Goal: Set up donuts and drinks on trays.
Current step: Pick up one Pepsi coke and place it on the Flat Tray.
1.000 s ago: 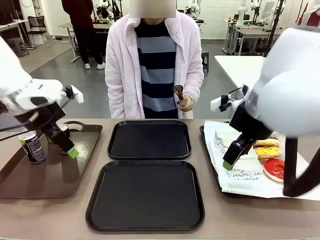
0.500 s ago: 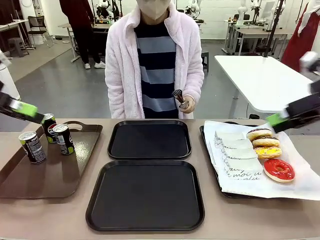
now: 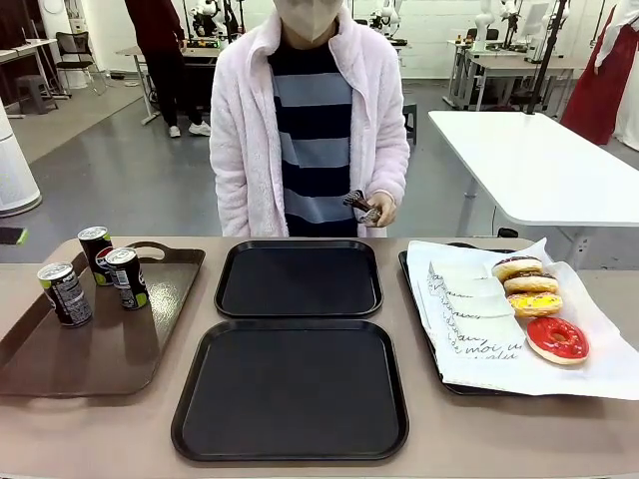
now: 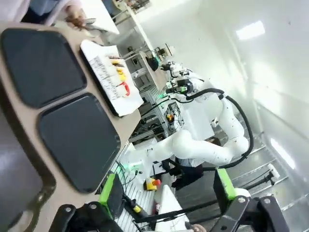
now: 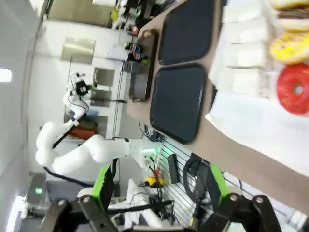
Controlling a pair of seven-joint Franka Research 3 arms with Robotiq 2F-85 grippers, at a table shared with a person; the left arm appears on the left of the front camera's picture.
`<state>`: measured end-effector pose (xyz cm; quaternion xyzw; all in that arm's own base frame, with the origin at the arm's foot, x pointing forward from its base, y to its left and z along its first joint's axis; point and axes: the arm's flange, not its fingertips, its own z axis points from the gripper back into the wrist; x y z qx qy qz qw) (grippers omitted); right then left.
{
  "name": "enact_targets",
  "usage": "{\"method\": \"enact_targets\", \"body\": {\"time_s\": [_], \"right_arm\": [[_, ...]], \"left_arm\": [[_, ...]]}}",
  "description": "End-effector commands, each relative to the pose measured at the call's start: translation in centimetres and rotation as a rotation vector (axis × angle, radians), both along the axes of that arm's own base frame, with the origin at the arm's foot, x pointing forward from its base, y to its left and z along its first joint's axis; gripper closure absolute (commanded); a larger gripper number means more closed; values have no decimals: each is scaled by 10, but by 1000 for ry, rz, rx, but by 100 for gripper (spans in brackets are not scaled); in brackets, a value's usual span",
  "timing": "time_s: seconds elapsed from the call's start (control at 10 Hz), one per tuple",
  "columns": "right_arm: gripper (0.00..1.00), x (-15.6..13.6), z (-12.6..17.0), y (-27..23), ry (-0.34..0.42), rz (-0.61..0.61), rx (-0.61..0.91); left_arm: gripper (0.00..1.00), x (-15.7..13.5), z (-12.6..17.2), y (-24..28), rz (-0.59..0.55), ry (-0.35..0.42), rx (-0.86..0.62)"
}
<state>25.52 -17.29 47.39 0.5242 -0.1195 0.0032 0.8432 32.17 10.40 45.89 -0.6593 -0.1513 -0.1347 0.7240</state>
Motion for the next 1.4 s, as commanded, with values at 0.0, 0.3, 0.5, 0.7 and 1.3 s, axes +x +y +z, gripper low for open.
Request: {"method": "enact_targets", "body": {"time_s": [0.0, 0.3, 0.5, 0.7, 1.3], "right_arm": [[0, 4, 11, -34, 29, -18, -12], [0, -6, 18, -66, 62, -82, -56], [0, -10, 18, -78, 84, -114, -69], [0, -12, 17, -84, 92, -157, -98], [0, -12, 19, -81, 89, -154, -53]], "left_arm": [[0, 5, 7, 24, -19, 29, 89], [0, 2, 6, 48, 5, 125, 256], [0, 1, 3, 64, 57, 186, 321], [0, -1, 4, 72, 118, 189, 362], [0, 2, 1, 73, 90, 171, 330]]}}
